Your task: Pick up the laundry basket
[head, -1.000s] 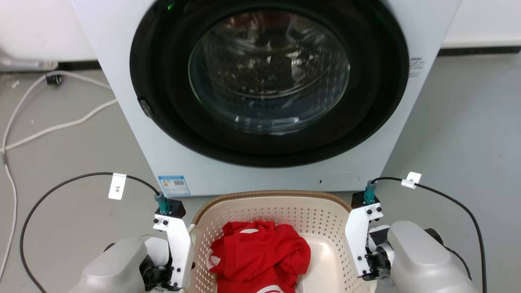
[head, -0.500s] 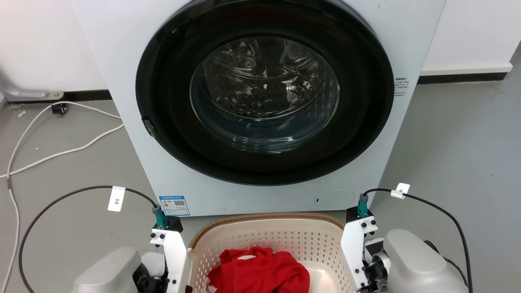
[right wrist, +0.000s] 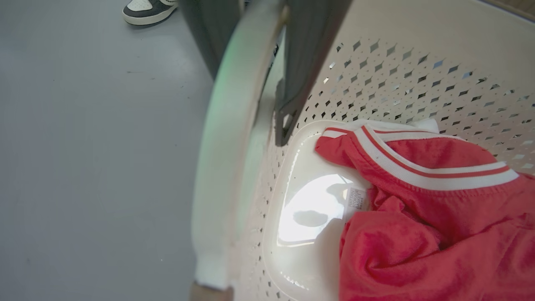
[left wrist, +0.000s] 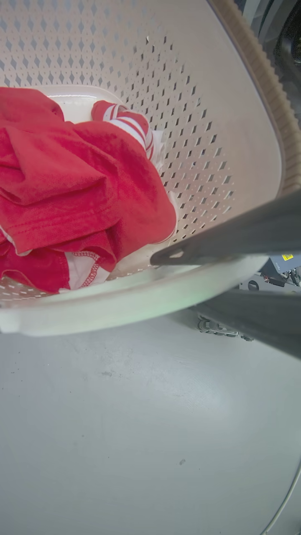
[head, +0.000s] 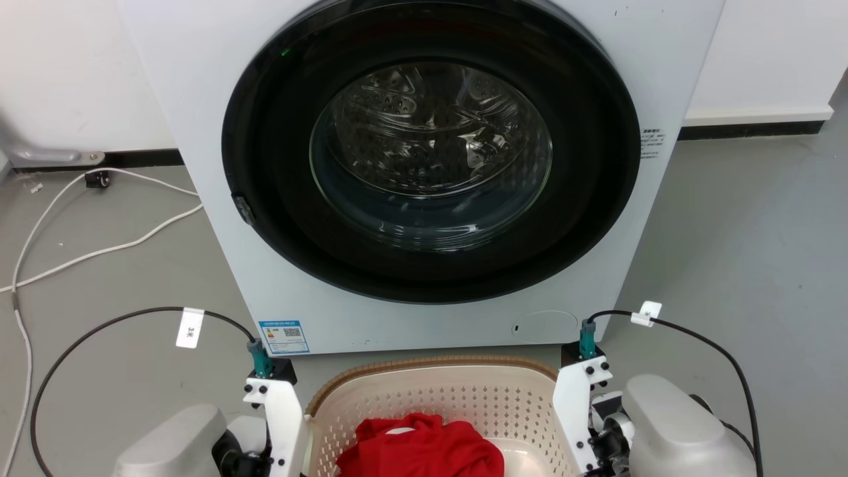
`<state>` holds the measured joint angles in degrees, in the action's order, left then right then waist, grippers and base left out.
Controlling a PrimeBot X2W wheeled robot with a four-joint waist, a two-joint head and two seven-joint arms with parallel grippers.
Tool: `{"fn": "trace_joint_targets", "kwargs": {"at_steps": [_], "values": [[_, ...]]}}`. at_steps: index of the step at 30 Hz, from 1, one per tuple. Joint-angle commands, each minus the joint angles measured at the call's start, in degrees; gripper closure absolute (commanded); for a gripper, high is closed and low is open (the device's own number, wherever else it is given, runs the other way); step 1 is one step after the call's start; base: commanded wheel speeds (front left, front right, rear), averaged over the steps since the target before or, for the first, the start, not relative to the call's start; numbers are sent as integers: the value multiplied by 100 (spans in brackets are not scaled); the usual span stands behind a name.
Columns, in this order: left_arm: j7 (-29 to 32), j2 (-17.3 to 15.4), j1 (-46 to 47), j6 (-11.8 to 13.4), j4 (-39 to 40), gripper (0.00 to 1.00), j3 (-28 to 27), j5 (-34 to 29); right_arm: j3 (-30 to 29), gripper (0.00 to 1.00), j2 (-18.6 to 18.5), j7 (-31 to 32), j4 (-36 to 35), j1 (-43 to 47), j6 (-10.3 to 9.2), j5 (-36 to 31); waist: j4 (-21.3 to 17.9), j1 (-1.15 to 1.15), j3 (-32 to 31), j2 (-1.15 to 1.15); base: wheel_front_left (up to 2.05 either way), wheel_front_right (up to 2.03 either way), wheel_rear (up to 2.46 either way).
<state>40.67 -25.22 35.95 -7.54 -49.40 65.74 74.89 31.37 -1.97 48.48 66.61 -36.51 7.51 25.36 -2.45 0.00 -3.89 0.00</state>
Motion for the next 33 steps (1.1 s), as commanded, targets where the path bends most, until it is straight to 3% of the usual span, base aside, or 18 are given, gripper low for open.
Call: {"fn": "trace_joint_targets", "kwargs": {"at_steps": [1, 33], "values": [[45, -164, -72, 16, -53, 100, 24, -33, 48, 100, -164, -14, 37, -78, -4, -43, -1, 0, 2, 0, 0, 0, 0], [-14, -179, 95, 14, 34, 100, 278, 120, 263, 100, -155, -46, 121, -190, -3, 137, 29, 0, 32, 0, 0, 0, 0]]}}
